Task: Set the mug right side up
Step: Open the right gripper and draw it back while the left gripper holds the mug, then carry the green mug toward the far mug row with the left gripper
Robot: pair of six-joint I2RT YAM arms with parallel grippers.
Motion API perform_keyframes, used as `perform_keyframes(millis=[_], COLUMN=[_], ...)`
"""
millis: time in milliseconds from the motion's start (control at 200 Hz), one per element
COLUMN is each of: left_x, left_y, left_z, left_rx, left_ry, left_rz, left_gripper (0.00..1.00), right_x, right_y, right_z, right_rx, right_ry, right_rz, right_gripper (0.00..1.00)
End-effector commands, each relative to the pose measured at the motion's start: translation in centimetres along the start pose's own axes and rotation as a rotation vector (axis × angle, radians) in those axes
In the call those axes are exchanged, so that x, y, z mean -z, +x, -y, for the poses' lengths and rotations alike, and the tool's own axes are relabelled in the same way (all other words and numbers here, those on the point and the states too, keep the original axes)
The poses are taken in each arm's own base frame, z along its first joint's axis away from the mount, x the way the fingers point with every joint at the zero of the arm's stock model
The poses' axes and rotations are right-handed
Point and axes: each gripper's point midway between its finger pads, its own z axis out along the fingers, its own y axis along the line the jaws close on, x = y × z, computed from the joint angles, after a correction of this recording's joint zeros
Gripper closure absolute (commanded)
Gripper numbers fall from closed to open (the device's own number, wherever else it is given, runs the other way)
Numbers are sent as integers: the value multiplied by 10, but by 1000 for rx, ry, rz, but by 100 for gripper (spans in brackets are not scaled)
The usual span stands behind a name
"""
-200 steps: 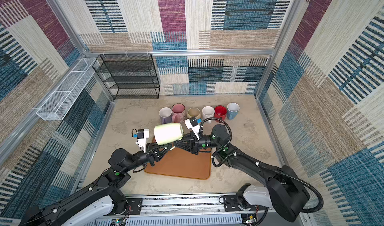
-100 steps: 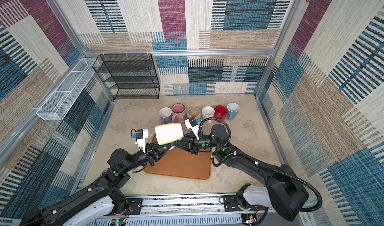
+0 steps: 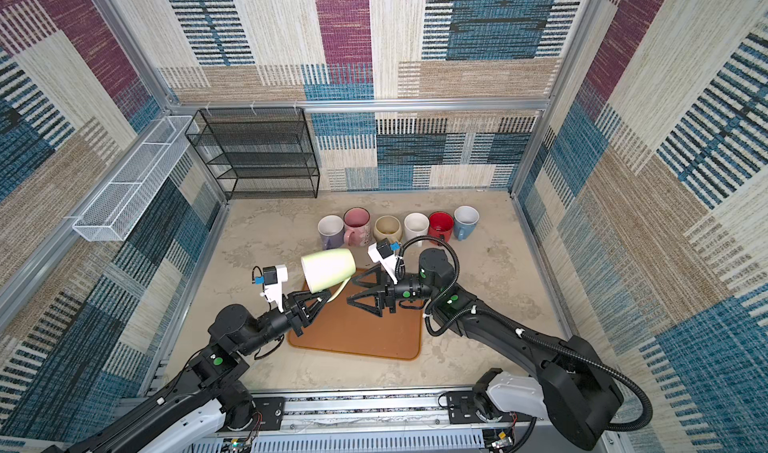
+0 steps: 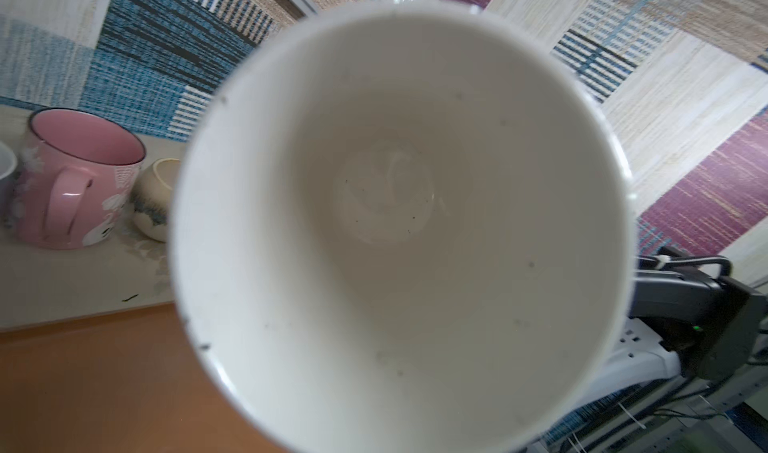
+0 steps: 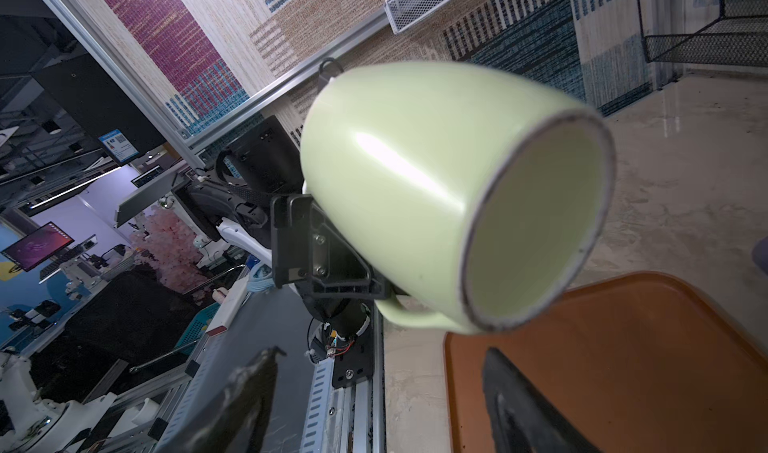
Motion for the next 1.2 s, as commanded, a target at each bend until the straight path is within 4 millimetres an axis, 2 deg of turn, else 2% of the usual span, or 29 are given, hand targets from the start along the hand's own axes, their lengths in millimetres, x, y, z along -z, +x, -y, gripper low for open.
perform_keyframes(millis=[0,170,491,661,987,1192], left_x=[7,22,47,58,44,37], left_y=[-4,-3,-14,-18,-25,-39], left_z=[-18,-42,-73,-98,-123,-148], left_rx=[-45,-55,-131,-168,-162,-160], left_ry=[-118,-288,-579,-784,-898,-961], left_rz=[9,-23,-108,-207,-415,-478], left_gripper=[100,100,100,100,100,100], right_x=[2,4,9,12,19,23], right_y=[2,8,17,24,39,52], right_z=[9,18,39,48,73,78], right_rx=[16,8,-4,-13,-65,-73], right_ry=[62,112,230,275,403,424], right_rz=[-2,-15,-24,-27,-51,-70], right_gripper=[13,0,0,0,0,0])
